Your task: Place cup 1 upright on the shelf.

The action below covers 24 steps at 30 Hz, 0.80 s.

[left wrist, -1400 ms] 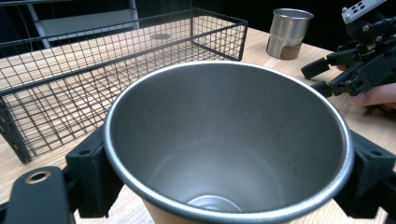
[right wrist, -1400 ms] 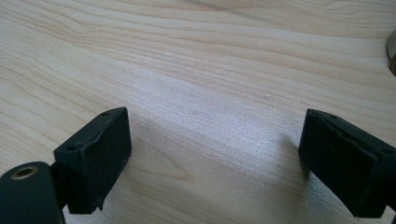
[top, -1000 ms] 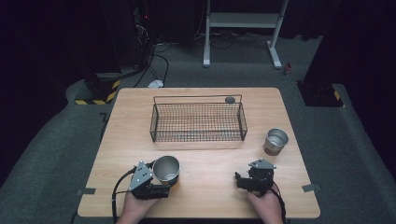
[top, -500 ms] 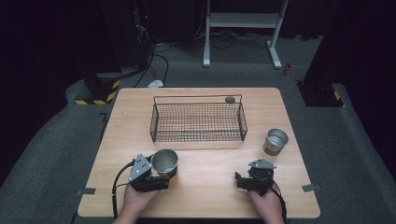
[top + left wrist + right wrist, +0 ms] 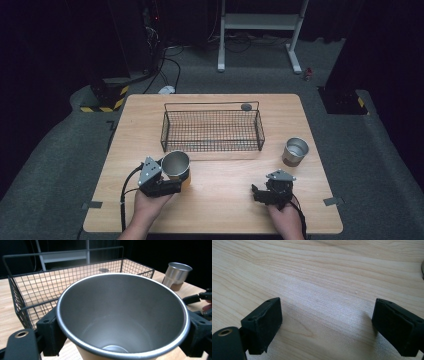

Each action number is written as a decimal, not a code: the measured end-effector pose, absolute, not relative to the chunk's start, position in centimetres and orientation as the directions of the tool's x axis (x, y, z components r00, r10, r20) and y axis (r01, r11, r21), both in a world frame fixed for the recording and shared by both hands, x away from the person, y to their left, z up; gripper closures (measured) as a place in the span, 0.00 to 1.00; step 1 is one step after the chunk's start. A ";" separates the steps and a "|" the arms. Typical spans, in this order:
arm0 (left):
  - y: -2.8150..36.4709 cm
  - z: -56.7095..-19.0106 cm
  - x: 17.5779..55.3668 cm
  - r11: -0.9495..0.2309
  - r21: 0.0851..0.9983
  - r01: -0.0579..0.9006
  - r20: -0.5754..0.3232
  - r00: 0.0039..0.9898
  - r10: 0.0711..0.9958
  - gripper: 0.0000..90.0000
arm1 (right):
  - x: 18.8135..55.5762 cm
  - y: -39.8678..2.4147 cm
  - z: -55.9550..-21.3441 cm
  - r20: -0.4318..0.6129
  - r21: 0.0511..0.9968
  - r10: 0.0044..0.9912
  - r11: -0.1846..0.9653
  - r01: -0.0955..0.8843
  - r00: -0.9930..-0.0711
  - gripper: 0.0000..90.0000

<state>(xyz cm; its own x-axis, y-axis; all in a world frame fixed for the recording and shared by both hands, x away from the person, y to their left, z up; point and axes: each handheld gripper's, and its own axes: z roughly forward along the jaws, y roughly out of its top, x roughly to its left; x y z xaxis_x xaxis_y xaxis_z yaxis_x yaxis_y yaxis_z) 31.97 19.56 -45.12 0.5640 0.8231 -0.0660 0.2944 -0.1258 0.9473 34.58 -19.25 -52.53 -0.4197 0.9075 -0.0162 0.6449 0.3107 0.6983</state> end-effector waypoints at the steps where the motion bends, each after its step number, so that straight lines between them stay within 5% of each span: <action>1: 19.6 -45.0 32.1 -0.130 0.948 0.292 -0.060 0.562 0.825 0.15 | 34.6 -19.2 -52.5 -0.016 0.699 0.908 0.310 0.645 -0.419 0.11; 24: 18.5 -43.2 34.4 -0.127 0.954 0.272 -0.052 0.565 0.823 0.15 | 34.5 -19.2 -52.5 -0.013 0.697 0.908 0.309 0.647 -0.420 0.11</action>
<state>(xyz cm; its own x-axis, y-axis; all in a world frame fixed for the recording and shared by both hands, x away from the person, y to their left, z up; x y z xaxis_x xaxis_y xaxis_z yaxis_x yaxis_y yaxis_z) 34.43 18.49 -43.22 0.5654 0.8232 -0.0519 0.2721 -0.1268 0.9539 34.48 -19.23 -52.52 -0.4198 0.9075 -0.0129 0.6466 0.3090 0.6974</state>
